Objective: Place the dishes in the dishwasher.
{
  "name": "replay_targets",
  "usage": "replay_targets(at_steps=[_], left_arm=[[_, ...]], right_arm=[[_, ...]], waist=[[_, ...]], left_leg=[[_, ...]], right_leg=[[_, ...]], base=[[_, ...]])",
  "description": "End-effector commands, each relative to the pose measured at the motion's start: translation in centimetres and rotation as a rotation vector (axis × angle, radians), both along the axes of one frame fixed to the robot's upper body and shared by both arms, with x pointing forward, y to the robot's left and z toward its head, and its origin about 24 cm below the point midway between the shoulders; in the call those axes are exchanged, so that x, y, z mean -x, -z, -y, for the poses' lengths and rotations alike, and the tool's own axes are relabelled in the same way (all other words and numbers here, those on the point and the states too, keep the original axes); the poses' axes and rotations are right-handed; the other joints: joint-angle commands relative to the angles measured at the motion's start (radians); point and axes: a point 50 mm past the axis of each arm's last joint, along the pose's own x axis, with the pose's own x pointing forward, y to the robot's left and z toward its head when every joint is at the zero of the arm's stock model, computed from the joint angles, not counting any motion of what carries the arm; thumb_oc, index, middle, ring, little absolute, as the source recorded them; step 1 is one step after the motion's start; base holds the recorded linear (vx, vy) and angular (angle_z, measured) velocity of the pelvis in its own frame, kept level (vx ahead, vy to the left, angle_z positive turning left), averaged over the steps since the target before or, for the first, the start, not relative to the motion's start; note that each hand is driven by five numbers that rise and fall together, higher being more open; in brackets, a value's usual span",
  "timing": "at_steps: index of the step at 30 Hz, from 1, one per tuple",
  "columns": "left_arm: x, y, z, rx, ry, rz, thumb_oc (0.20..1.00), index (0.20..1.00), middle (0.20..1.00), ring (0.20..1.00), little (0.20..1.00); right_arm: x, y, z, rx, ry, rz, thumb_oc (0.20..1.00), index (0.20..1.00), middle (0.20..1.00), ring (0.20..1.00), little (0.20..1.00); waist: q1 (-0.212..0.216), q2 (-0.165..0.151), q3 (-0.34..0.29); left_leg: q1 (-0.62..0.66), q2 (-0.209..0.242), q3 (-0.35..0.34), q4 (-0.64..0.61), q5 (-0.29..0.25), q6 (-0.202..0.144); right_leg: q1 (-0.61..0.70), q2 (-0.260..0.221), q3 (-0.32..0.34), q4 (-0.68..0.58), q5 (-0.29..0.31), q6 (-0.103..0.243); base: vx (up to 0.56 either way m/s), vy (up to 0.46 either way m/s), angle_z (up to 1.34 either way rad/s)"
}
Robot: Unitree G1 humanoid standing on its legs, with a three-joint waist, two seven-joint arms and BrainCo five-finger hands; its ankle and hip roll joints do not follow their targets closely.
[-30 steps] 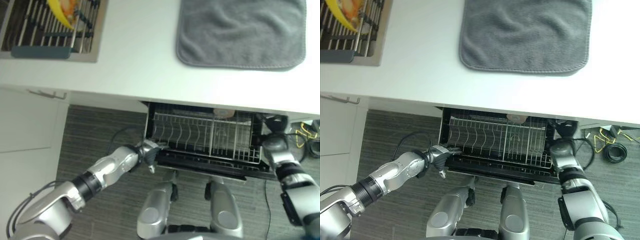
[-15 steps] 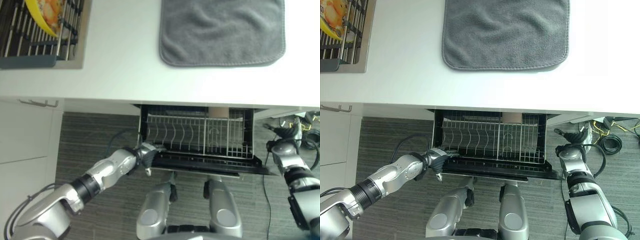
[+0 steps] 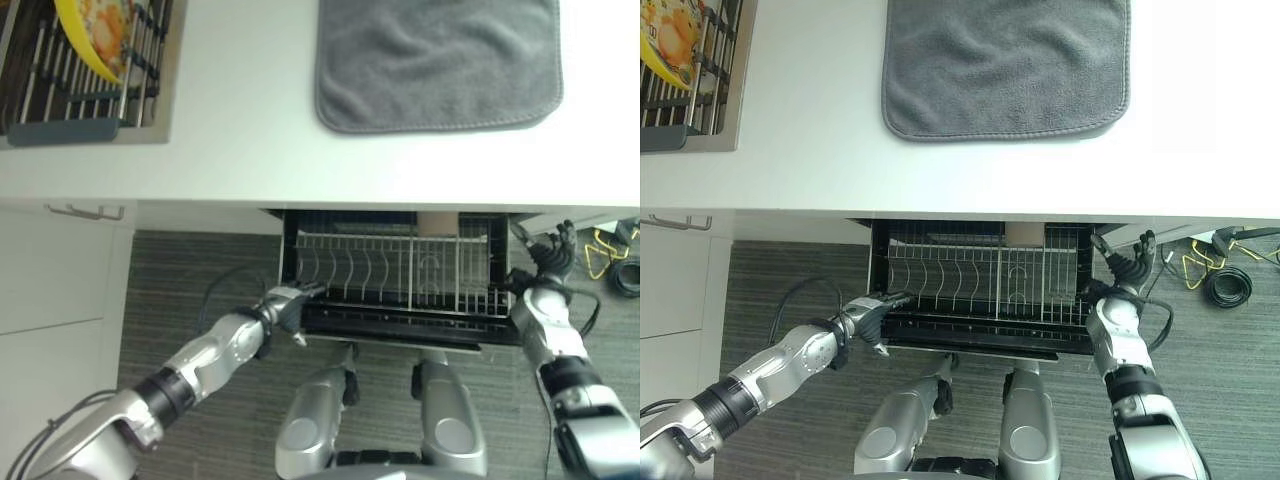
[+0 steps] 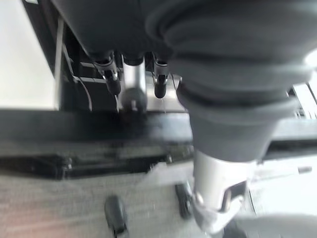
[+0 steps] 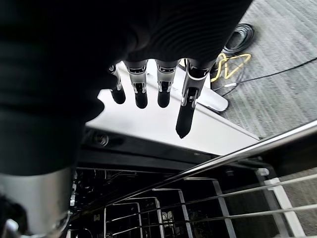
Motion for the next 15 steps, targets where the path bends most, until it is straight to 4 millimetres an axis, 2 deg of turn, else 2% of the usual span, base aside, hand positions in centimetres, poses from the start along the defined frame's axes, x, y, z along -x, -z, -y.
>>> replay_targets(at_steps=[1,5,10,13,15], left_arm=[[0.4,-1.1,0.8,0.132,-0.005,0.076,1.0,1.0,1.0,1.0,1.0],[0.2,-4.5,-1.0,0.233,-0.05,0.2,1.0,1.0,1.0,1.0,1.0],[0.7,-7.3,-2.3,0.291,-0.058,0.281,1.0,1.0,1.0,1.0,1.0],[1.3,-8.4,-2.6,0.334,-0.042,0.314,1.0,1.0,1.0,1.0,1.0],[2.4,-9.0,-2.9,0.403,-0.023,0.349,1.0,1.0,1.0,1.0,1.0]], right_arm=[[0.8,-1.2,2.3,0.004,0.092,0.086,1.0,1.0,1.0,1.0,1.0],[3.2,0.7,2.4,-0.015,0.108,0.059,1.0,1.0,1.0,1.0,1.0],[6.0,2.8,3.2,-0.049,0.176,0.009,1.0,1.0,1.0,1.0,1.0],[7.5,3.8,3.8,-0.06,0.218,-0.022,1.0,1.0,1.0,1.0,1.0],[9.3,4.5,3.9,-0.081,0.238,-0.029,1.0,1.0,1.0,1.0,1.0]], waist=[[-0.011,0.0,-0.08],[-0.017,-0.011,-0.115],[-0.013,-0.024,-0.169],[-0.005,-0.031,-0.217],[0.004,-0.052,-0.288]], left_leg=[[0.003,0.08,0.049,0.002,-0.06,-0.052],[0.032,0.087,0.058,0.002,-0.065,-0.05],[0.082,0.095,0.07,0.002,-0.07,-0.051],[0.121,0.101,0.071,0.002,-0.074,-0.05],[0.174,0.112,0.078,0.002,-0.08,-0.05]], right_leg=[[0.035,-0.11,-0.046,0.004,-0.048,0.079],[0.065,-0.108,-0.051,0.003,-0.053,0.08],[0.122,-0.108,-0.071,0.0,-0.06,0.082],[0.169,-0.104,-0.085,0.0,-0.07,0.08],[0.228,-0.094,-0.106,0.0,-0.085,0.075]], base=[[0.0,0.0,0.0],[0.01,-0.025,0.0],[0.06,-0.033,0.01],[0.14,-0.038,0.02],[0.22,-0.072,0.0]])
